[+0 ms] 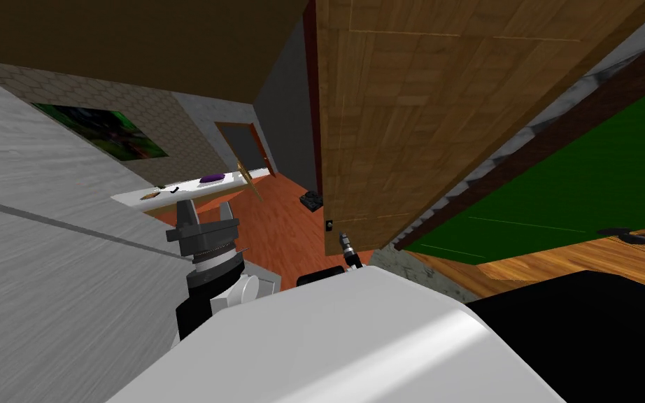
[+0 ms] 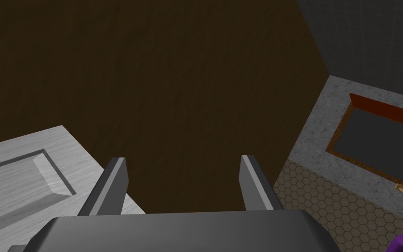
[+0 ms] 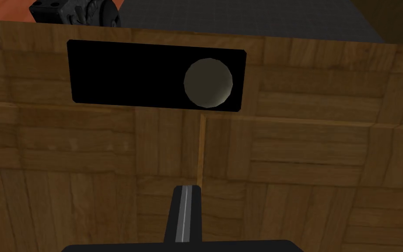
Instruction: Push the door open
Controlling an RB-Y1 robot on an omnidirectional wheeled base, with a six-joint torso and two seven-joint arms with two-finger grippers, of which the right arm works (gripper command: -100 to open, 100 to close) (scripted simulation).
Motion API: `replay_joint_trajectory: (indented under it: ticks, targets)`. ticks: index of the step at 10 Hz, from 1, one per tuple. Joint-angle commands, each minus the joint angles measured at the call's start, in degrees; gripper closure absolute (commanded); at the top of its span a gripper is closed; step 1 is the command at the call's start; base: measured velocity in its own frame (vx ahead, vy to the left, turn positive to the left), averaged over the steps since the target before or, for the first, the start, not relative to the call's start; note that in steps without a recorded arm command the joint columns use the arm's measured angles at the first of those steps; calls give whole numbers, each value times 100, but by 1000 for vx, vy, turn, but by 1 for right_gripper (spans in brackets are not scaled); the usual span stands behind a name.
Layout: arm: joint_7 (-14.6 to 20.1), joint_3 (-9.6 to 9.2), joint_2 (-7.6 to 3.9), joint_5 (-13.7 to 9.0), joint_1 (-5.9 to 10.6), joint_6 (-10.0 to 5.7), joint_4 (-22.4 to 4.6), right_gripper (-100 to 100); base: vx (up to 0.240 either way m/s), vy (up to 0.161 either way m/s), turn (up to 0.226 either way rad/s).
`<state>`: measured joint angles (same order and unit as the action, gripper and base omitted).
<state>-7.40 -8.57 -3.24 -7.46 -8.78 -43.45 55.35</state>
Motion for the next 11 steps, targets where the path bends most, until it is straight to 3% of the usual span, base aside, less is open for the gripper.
replay_joint_trajectory:
  ticks: [1,4,5,6,7,9,11]
  targets:
    - [-72,-20,77,-12,-64,21,66,-100,-251,58,-92]
    - [-207,-54,497,-35,-166,50,168,-100,-222,82,-108]
    - [-222,-58,579,-37,-178,53,180,-100,-127,112,-19]
    - [-217,-53,528,-34,-168,72,181,-100,-51,53,-10]
    - [-229,-43,379,-39,-161,39,155,-100,100,-43,-2]
    - [-236,-24,249,-47,-144,-1,118,-100,189,-60,18]
    - [-243,-6,203,-54,-127,-39,82,-100,241,-10,26]
